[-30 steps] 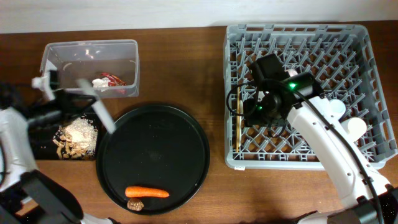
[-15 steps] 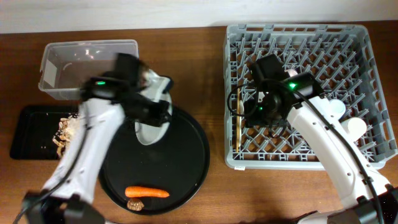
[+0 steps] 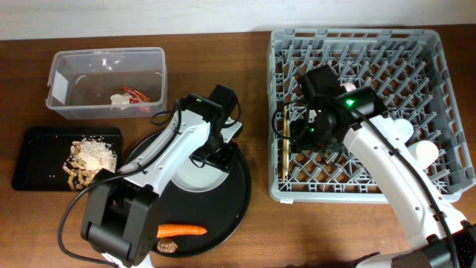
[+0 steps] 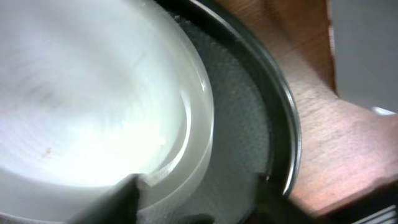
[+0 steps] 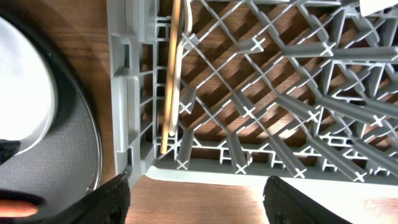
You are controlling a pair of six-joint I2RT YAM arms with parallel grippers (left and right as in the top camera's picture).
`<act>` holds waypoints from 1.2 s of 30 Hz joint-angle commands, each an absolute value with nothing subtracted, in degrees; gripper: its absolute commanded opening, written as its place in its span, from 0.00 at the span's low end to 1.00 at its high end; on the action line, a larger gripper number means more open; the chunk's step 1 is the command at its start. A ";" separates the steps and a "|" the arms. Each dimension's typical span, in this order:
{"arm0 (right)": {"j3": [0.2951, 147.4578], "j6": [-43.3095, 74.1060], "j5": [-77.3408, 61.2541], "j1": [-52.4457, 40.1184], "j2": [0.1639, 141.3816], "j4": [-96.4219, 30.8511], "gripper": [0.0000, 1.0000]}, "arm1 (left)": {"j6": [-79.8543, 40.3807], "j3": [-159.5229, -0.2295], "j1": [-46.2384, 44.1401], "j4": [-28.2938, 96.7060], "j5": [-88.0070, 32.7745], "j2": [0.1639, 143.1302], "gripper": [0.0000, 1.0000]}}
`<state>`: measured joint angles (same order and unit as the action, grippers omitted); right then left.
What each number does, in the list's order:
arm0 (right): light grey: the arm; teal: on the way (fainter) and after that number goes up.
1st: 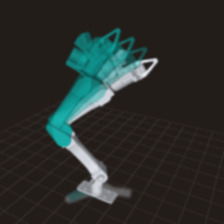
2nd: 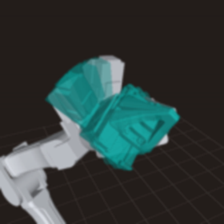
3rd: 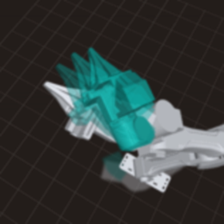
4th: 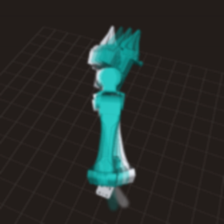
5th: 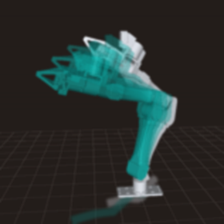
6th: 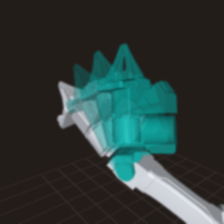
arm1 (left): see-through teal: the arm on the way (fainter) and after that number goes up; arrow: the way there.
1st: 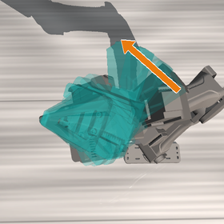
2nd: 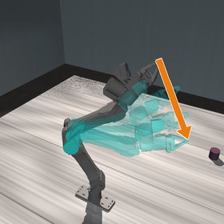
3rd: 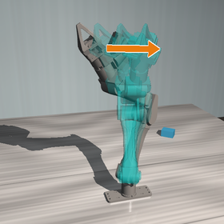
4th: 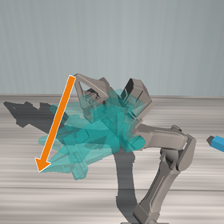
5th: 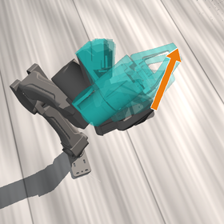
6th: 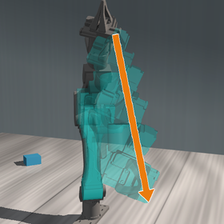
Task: Sort waste into correct bins and load items into the dishwasher rack
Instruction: 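Carry the empty grey plate with the left gripper back to the round tray, then grasp the grey plate rim with the right gripper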
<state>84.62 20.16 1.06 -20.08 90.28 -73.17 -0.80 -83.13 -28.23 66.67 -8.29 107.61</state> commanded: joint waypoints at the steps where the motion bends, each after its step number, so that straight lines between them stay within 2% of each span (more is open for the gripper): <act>1: 84.53 16.27 0.36 -20.18 90.37 -73.06 0.73 | -1.37 -84.14 -25.61 68.49 -5.93 104.51 0.65; 8: 91.90 13.04 -8.73 -21.87 90.35 -71.24 0.73 | -3.25 -84.64 -11.11 70.52 -5.96 90.48 0.66; 12: 93.49 11.94 -11.77 -29.15 90.54 -66.85 0.76 | -6.28 -84.64 -0.73 71.29 -6.22 84.79 0.74; 15: 93.21 13.06 -11.38 -35.44 93.21 -64.07 0.75 | -6.46 -84.62 3.88 72.12 -6.63 83.74 0.75; 19: 93.21 17.34 -9.58 -39.94 99.42 -61.73 0.75 | -6.46 -84.25 5.69 72.25 -7.90 83.77 0.74; 22: 93.21 19.00 -8.95 -41.60 106.67 -60.16 0.68 | -6.46 -84.25 5.69 72.14 -7.90 83.77 0.75; 25: 93.21 23.57 -6.20 -41.76 113.60 -59.42 0.66 | -6.46 -84.23 5.69 72.10 -7.92 83.77 0.74; 31: 93.21 24.69 -6.15 -41.71 119.87 -56.86 0.66 | -6.46 -84.20 5.69 72.03 -7.92 83.77 0.74; 36: 93.21 27.55 -6.48 -41.74 124.33 -56.47 0.60 | -6.46 -84.20 5.69 72.03 -7.92 83.77 0.75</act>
